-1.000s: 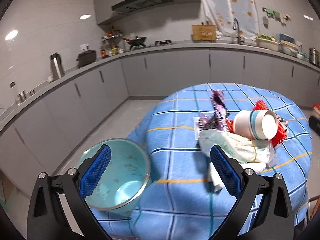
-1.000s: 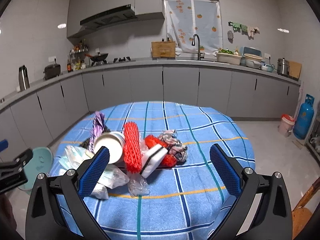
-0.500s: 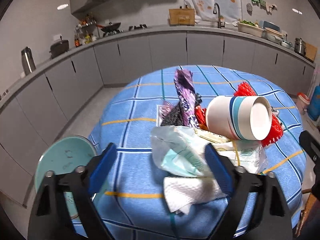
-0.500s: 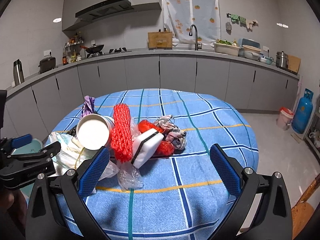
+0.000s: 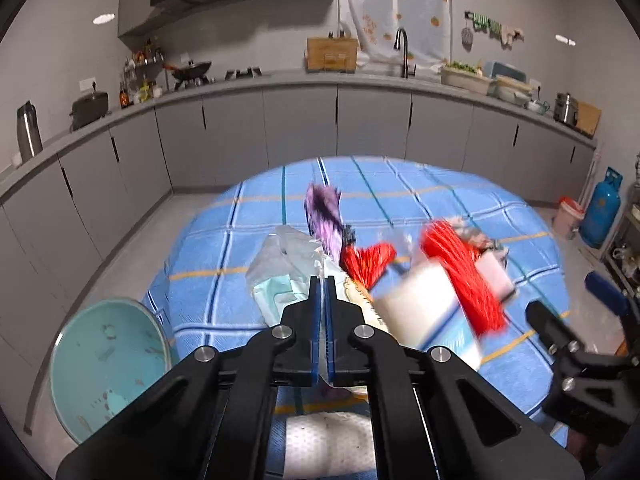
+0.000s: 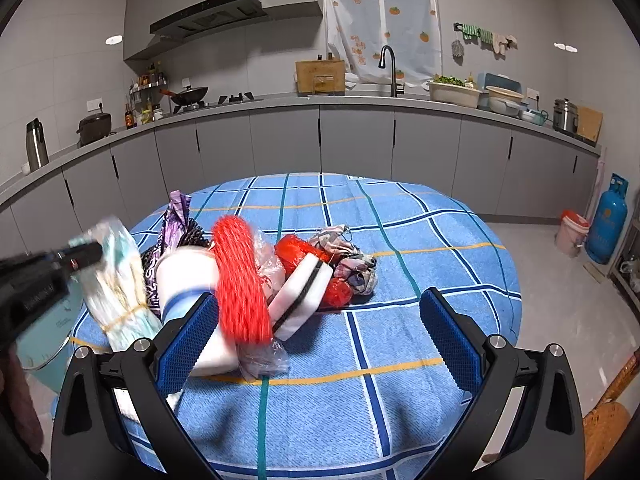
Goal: Collect trash
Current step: 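Carry the plastic bag toward the blue bucket with the left tool while the right tool grasps the white tissue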
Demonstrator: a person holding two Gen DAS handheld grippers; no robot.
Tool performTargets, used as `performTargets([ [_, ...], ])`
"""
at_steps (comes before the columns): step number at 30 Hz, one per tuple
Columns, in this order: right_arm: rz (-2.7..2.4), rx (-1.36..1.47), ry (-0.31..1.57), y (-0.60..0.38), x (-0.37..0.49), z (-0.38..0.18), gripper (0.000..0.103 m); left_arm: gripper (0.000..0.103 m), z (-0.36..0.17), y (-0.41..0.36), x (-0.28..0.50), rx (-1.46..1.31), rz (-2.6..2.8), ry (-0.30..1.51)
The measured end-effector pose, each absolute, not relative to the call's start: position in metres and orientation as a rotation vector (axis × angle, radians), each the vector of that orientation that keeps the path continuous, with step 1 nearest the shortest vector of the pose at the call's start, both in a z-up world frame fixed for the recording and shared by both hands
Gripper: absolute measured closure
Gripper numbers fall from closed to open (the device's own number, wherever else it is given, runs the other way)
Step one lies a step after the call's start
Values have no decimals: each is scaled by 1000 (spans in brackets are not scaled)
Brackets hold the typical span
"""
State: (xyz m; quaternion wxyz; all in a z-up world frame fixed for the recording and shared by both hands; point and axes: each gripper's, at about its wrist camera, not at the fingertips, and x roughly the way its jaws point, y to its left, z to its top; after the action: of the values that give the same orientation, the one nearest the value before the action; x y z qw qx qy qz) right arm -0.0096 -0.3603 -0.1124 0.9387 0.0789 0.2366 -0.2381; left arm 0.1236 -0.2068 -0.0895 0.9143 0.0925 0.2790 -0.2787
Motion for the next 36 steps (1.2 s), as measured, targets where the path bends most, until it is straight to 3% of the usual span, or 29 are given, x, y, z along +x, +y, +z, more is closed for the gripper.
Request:
performTargets([
  [12,-455,143,480,-349,-5,-112,5,101,-35,-169,105,144,-488,403],
  [16,-382,132,491,-334,1,-110,22,101,-28,-146,105,143,-419,388],
  [20,-273,110,491,-311,5,-107,24,101,-24,-114,104,137,-349,390],
  [36,-37,-100,632,-214,25,-139,25,101,-90,-34,86,169,-166,561],
])
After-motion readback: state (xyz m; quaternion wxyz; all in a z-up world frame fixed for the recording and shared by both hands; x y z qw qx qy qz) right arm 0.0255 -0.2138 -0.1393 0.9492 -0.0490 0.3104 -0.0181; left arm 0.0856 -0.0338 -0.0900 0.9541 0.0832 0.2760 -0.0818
